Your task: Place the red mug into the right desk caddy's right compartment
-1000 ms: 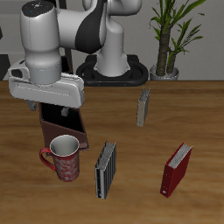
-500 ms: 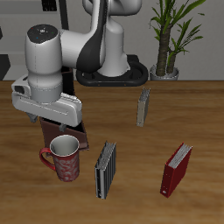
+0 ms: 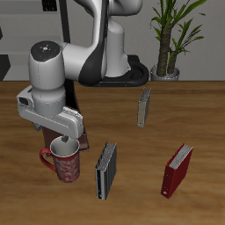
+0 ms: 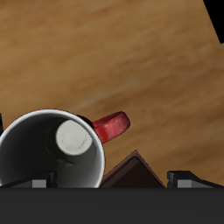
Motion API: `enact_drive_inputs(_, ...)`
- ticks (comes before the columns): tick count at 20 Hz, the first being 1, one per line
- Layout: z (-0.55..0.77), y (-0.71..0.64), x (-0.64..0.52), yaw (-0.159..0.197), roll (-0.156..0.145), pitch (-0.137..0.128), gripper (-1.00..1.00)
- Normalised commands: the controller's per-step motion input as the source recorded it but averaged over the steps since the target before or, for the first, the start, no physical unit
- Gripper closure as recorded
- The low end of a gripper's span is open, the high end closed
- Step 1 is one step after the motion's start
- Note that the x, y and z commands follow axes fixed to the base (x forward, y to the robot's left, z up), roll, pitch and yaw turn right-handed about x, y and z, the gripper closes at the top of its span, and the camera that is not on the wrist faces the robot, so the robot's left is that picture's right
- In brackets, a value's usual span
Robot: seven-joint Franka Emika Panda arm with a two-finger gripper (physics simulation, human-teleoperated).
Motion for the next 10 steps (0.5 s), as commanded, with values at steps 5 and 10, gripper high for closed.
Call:
enact_drive_inputs(5, -0.24, 0.05, -0.04, -0.012, 0.014, 0.016, -1.0)
enact_drive_inputs(10, -0.22, 0.0, 0.0, -0.024, -0.002, 0.025, -1.0)
